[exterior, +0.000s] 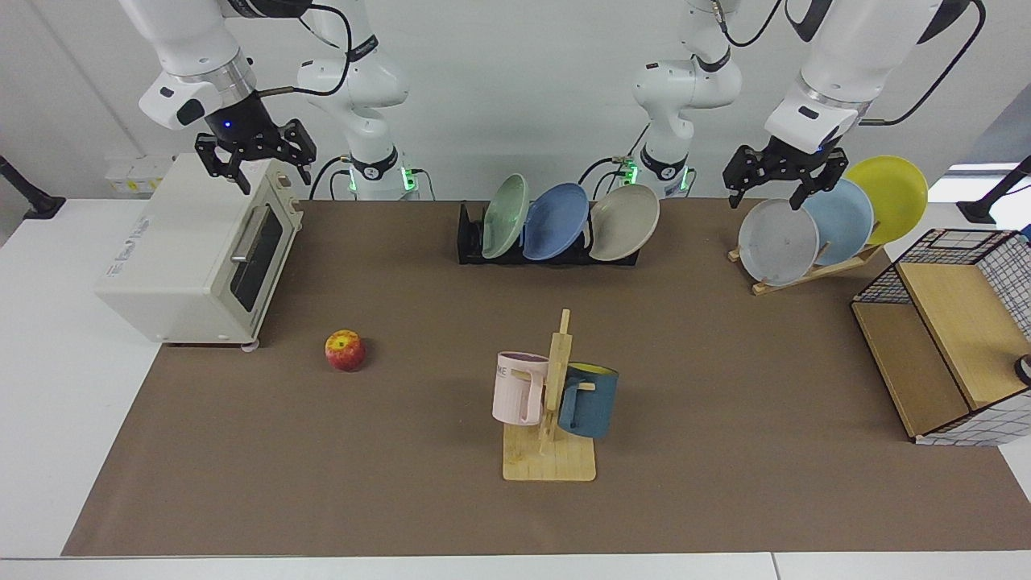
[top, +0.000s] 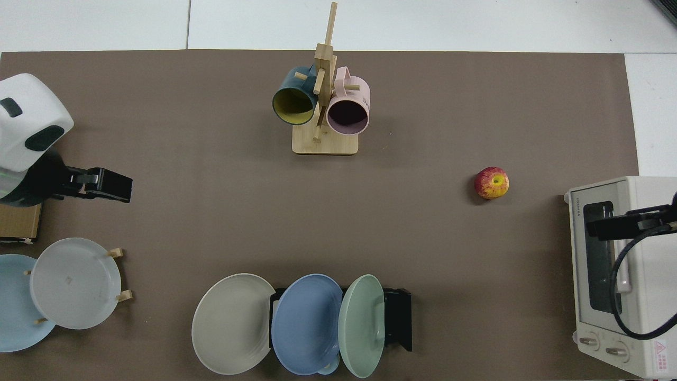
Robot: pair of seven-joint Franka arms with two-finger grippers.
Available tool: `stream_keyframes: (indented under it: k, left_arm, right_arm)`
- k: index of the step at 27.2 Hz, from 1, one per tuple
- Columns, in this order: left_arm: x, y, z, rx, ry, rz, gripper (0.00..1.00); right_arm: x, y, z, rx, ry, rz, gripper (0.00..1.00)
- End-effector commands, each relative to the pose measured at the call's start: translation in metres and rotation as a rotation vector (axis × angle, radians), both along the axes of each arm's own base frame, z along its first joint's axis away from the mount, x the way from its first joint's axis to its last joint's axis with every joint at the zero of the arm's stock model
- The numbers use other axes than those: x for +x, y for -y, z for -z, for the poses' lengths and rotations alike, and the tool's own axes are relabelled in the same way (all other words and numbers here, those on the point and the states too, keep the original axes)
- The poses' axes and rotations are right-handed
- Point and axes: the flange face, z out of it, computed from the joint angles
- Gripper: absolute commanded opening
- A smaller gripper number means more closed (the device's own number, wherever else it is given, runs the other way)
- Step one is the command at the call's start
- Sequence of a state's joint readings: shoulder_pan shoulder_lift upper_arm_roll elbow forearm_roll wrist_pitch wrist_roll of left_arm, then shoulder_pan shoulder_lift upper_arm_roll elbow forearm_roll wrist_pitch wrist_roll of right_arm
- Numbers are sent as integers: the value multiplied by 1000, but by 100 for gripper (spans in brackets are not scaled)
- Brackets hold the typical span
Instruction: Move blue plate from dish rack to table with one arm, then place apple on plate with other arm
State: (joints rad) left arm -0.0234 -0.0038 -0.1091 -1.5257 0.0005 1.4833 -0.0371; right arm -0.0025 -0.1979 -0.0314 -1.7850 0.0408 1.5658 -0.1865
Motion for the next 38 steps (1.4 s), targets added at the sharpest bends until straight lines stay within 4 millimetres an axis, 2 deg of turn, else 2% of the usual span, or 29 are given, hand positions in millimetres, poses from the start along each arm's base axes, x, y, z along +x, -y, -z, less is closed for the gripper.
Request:
stream_keyframes:
  k: [1,6,10,20,33,35,38]
  left_arm:
    - [-4,-2,0,-14,6,11,100]
    - [-5,-4,0,4,-6,-6,100]
    - [-6,4,0,3,-4,4,100]
    - [-16,3,-15,3,22,4,100]
    - [-50,9,3,22,-17,22,100]
    - [-56,12,8,22,-22,28,100]
    - [-69,27,18,21,-21,55,100]
  right_arm:
    - [-2,-1,0,5,2,16,100]
    - [-2,-1,0,3,2,18,100]
    - [-2,-1,0,5,2,16,100]
    - [-2,-1,0,5,2,18,100]
    - [-2,-1,0,3,2,18,100]
    - [-2,-1,0,5,2,18,100]
    - [-2,-1,0,5,2,18,100]
